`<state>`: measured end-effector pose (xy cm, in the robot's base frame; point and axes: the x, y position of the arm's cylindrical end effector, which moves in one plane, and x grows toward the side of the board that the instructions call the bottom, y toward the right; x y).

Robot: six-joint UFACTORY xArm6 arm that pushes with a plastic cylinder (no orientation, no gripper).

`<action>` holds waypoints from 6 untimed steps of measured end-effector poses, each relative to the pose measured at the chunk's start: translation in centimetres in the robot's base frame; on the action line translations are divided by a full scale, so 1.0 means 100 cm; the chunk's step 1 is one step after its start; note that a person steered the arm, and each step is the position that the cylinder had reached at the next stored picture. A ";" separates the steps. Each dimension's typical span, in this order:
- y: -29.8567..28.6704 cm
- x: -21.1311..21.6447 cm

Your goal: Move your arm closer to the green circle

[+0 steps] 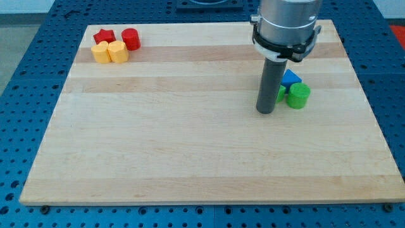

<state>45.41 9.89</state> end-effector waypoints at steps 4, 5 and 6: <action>0.007 0.062; 0.035 0.076; 0.044 0.029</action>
